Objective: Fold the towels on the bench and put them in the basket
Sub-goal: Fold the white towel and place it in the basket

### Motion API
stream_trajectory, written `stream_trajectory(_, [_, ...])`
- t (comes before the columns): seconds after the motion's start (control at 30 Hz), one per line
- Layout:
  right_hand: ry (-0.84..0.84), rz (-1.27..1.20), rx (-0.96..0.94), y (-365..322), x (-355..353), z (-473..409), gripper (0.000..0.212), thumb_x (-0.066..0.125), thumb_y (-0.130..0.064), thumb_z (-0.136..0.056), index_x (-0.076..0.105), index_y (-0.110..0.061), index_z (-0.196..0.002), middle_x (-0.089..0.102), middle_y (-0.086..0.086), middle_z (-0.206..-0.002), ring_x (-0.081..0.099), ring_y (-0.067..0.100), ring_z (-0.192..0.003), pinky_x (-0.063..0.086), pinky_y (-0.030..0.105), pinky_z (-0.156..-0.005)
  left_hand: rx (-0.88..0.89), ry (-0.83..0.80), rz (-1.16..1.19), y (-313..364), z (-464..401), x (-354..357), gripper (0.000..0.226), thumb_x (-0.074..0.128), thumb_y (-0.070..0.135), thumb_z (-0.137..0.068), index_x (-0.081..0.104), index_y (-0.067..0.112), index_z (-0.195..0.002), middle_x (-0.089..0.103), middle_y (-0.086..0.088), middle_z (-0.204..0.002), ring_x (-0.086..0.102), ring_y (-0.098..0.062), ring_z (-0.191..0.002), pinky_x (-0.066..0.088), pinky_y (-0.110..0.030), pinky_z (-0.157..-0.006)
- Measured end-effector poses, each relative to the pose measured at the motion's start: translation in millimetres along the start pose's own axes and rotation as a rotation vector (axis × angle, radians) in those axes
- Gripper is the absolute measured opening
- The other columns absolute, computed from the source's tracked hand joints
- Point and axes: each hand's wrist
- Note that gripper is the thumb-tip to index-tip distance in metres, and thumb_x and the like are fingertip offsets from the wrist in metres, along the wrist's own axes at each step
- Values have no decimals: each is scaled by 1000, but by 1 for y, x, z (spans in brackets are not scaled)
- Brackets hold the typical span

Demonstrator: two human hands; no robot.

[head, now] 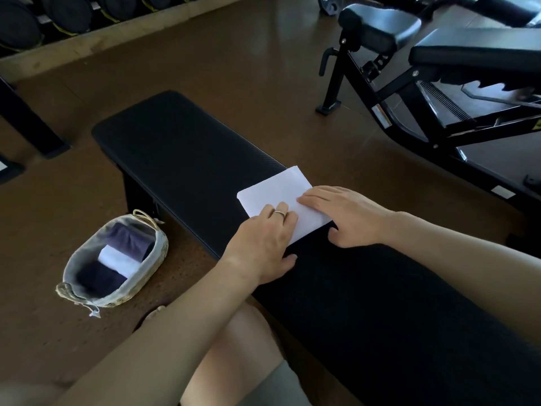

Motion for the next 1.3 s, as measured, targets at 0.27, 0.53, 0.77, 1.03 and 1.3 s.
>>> stream_trajectory(0.27, [91, -434, 114, 12, -15, -30, 60, 77, -16, -81, 53, -29, -134, 62, -11, -129, 61, 13, -113, 52, 30, -90, -124, 44, 178, -17, -10, -3, 39, 54, 23, -88, 39, 15, -123, 48, -2, -117, 52, -25, -97, 36, -35, -65])
stream_trajectory(0.53, [124, -904, 398, 13, -18, -66, 30, 67, -37, -96, 64, -28, -124, 66, -8, -120, 60, 12, -115, 49, 37, -101, -488, 78, 952, -75, -22, 3, 13, 51, 27, -98, 50, 22, -109, 60, 0, -99, 58, -16, -84, 45, -29, -64])
stream_trajectory(0.77, [288, -904, 559, 2, 4, -91, 47, 62, -58, -87, 68, -16, -106, 68, 7, -107, 65, 25, -102, 52, 47, -86, -673, 141, 978, -84, -40, 19, 15, 52, 29, -97, 50, 21, -110, 57, -3, -105, 59, -22, -96, 53, -39, -76])
stream_trajectory(1.03, [179, -907, 675, 1, -11, -98, 44, 67, -51, -86, 66, -13, -107, 64, 0, -112, 60, 20, -106, 47, 40, -87, -718, 44, 896, -86, -44, 20, 10, 50, 40, -91, 51, 30, -95, 52, -5, -105, 69, -30, -78, 62, -48, -75])
stream_trajectory(1.3, [31, -904, 768, -36, -15, -75, 62, 73, -41, -89, 57, -14, -142, 57, 0, -130, 56, 20, -113, 50, 37, -89, -792, -96, 897, -82, -15, 14, 17, 43, 40, -96, 51, 27, -103, 55, -4, -109, 65, -24, -87, 63, -48, -79])
Point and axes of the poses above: each hand's wrist, its own z-axis away from the middle knuckle, its own x-axis out of the palm, y = z × x
